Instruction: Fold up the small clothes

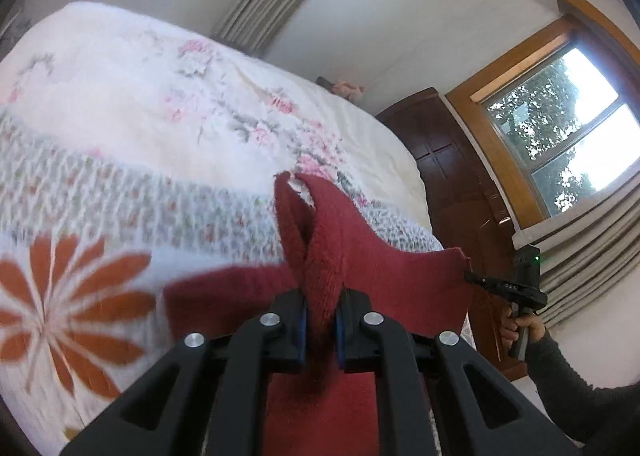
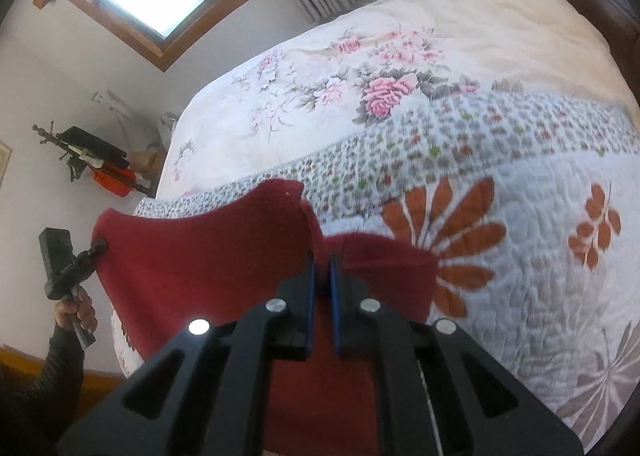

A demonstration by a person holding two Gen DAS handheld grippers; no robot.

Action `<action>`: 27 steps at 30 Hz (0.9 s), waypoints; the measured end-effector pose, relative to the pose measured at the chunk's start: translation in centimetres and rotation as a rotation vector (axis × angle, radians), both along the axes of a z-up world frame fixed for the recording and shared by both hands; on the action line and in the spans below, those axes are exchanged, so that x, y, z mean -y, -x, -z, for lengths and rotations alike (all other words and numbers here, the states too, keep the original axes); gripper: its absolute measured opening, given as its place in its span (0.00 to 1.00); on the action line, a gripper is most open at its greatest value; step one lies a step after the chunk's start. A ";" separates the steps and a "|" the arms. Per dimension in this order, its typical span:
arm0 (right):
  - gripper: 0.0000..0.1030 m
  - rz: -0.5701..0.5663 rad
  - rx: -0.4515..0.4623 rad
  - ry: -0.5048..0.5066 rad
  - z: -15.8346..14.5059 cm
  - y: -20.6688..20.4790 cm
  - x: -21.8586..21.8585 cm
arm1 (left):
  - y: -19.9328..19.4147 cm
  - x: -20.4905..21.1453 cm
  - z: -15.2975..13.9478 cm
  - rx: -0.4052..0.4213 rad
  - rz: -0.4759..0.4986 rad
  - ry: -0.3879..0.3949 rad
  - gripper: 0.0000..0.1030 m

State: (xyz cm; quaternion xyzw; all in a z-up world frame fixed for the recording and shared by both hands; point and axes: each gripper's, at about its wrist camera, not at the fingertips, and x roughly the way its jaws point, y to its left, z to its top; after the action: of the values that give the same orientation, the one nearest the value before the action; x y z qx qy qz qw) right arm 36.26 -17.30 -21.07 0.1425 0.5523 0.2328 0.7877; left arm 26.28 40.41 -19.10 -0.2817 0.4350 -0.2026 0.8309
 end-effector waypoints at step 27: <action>0.06 0.098 -0.137 0.005 6.7 -7.6 -0.5 | -9.4 -1.0 9.2 -0.279 0.011 -0.040 0.10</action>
State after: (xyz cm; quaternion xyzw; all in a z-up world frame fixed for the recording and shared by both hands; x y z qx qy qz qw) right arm 43.85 -16.77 -27.73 0.1830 0.5980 0.1820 0.7588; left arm 35.68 41.37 -28.34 -0.2880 0.5518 -0.1572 0.7667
